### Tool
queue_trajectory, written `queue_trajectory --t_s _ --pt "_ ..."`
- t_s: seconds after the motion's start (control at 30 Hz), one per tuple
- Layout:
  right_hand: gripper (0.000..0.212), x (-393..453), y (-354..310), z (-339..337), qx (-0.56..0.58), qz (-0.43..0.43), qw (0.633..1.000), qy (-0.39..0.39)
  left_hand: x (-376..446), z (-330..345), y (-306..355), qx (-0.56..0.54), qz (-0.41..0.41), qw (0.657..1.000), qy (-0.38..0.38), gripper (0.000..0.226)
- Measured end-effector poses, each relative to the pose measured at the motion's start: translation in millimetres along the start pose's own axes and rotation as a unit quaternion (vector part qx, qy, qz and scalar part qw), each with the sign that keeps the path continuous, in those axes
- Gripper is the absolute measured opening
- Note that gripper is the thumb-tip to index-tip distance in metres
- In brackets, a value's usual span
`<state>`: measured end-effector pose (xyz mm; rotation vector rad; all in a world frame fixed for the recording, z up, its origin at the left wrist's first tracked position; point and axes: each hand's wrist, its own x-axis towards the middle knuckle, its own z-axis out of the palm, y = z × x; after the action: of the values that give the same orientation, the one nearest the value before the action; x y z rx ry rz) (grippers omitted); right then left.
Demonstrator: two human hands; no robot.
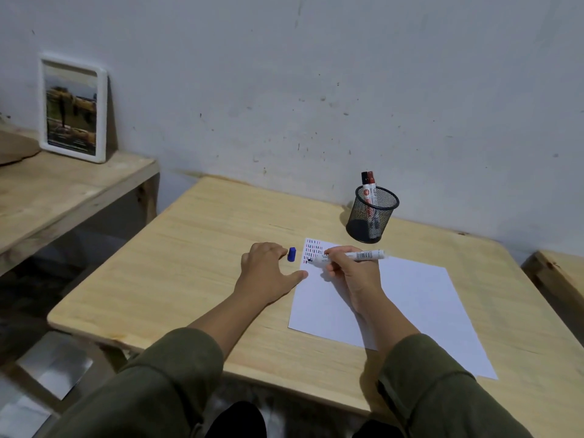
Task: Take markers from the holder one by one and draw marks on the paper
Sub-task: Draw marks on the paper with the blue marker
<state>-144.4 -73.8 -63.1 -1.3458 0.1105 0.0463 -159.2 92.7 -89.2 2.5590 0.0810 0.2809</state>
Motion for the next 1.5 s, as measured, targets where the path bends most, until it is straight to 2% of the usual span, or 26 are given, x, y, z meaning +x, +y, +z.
queue_trajectory --t_s 0.43,0.8,1.0,1.13,1.23,1.37,1.5 --pt "0.003 0 3 1 -0.011 -0.017 1.000 0.001 -1 -1 0 0.000 0.003 1.000 -0.005 0.061" --pt "0.002 2 4 2 0.015 0.001 1.000 -0.012 -1 0 0 0.007 0.001 1.000 -0.008 0.064" --pt "0.011 1 2 3 0.012 0.012 1.000 -0.007 -1 -1 0 0.002 0.000 1.000 -0.005 0.064" --pt "0.009 1 2 2 0.008 0.011 1.000 -0.007 -2 -2 0 0.001 -0.002 1.000 -0.007 0.063" --pt "0.003 1 1 -1 0.028 0.001 1.000 0.001 -2 -4 2 -0.009 -0.003 1.000 -0.006 0.057" --pt "0.007 0 -4 -1 0.088 0.003 0.996 0.000 -2 -9 5 -0.104 0.000 0.994 0.020 0.048" --pt "0.008 -2 -9 -1 0.122 0.001 0.992 0.011 3 -11 9 -0.083 0.022 0.996 0.011 0.035"
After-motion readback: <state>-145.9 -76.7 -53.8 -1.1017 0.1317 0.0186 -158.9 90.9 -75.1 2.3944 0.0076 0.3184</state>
